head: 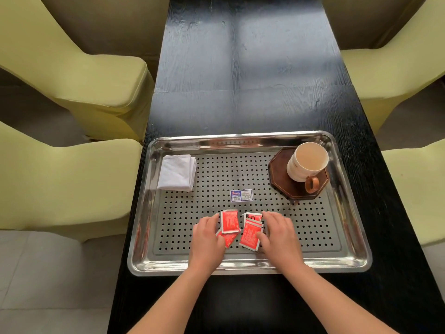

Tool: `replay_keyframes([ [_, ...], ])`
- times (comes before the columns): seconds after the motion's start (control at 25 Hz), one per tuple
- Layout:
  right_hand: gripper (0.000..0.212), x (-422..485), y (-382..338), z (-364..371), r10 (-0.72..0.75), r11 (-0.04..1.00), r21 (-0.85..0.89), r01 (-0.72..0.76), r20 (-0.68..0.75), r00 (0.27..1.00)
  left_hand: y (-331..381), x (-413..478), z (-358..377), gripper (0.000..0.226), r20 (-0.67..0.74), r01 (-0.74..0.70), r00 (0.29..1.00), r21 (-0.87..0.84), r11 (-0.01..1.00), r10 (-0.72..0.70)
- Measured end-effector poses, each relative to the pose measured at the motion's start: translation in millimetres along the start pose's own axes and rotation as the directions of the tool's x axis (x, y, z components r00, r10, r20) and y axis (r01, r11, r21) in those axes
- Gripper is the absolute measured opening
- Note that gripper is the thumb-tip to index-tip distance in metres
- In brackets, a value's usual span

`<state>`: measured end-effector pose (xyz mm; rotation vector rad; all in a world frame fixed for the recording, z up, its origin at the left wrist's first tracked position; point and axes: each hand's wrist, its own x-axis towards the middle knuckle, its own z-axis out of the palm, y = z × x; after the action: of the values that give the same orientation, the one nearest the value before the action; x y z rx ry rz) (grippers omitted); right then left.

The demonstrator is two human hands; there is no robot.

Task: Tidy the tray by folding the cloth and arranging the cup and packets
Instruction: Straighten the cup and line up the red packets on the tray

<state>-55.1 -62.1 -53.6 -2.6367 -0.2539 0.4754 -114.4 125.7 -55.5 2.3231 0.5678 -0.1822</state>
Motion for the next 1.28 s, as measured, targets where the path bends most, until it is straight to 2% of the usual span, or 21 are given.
replay_keyframes([
  [0.08, 0.047, 1, 2, -2, 0.082, 0.997, -0.012, -0.082, 0.012, 0.997, -1, -1, -1, 0.049, 0.037, 0.029, 0.999, 0.021, 0.999, -0.030],
  [0.24, 0.049, 1, -17, 9, -0.005, 1.000, -0.017, 0.008, 0.150, 0.989, 13, -3, 7, 0.054, 0.143, -0.048, 0.989, 0.087, 0.995, 0.036],
  [0.4, 0.050, -2, -19, 11, -0.040, 0.997, 0.069, 0.028, 0.188, 0.981, 18, -15, 9, 0.055, 0.194, -0.097, 0.977, 0.048, 0.994, 0.086],
  [0.6, 0.043, -4, -11, 3, 0.123, 0.987, 0.089, -0.136, 0.130, 0.984, 10, -18, 4, 0.053, 0.113, 0.047, 0.992, 0.037, 0.998, -0.051],
  [0.76, 0.035, -9, -21, 7, 0.082, 0.993, 0.069, -0.098, 0.205, 0.975, 22, -21, 6, 0.052, 0.196, 0.100, 0.977, -0.051, 0.994, -0.088],
  [0.88, 0.035, -13, -23, 9, 0.071, 0.992, 0.091, -0.090, 0.198, 0.978, 19, -23, 6, 0.050, 0.173, 0.122, 0.979, -0.097, 0.988, -0.104],
  [0.96, 0.033, -14, -21, 5, 0.091, 0.990, 0.088, -0.108, 0.173, 0.981, 9, -21, -3, 0.048, 0.118, 0.110, 0.987, -0.023, 0.994, -0.107],
  [1.08, 0.028, -5, -22, -3, 0.100, 0.993, 0.056, -0.106, 0.104, 0.990, -18, -4, -26, 0.045, -0.058, 0.094, 0.995, 0.250, 0.964, -0.082],
  [1.12, 0.028, 0, -27, -5, 0.086, 0.995, 0.051, -0.091, 0.088, 0.992, -28, 4, -34, 0.048, -0.077, 0.103, 0.994, 0.342, 0.934, -0.082],
  [1.28, 0.035, 38, -72, -4, -0.020, 0.995, 0.099, 0.010, 0.098, 0.995, -52, 30, -49, 0.077, 0.050, 0.147, 0.979, 0.502, 0.852, -0.198],
])
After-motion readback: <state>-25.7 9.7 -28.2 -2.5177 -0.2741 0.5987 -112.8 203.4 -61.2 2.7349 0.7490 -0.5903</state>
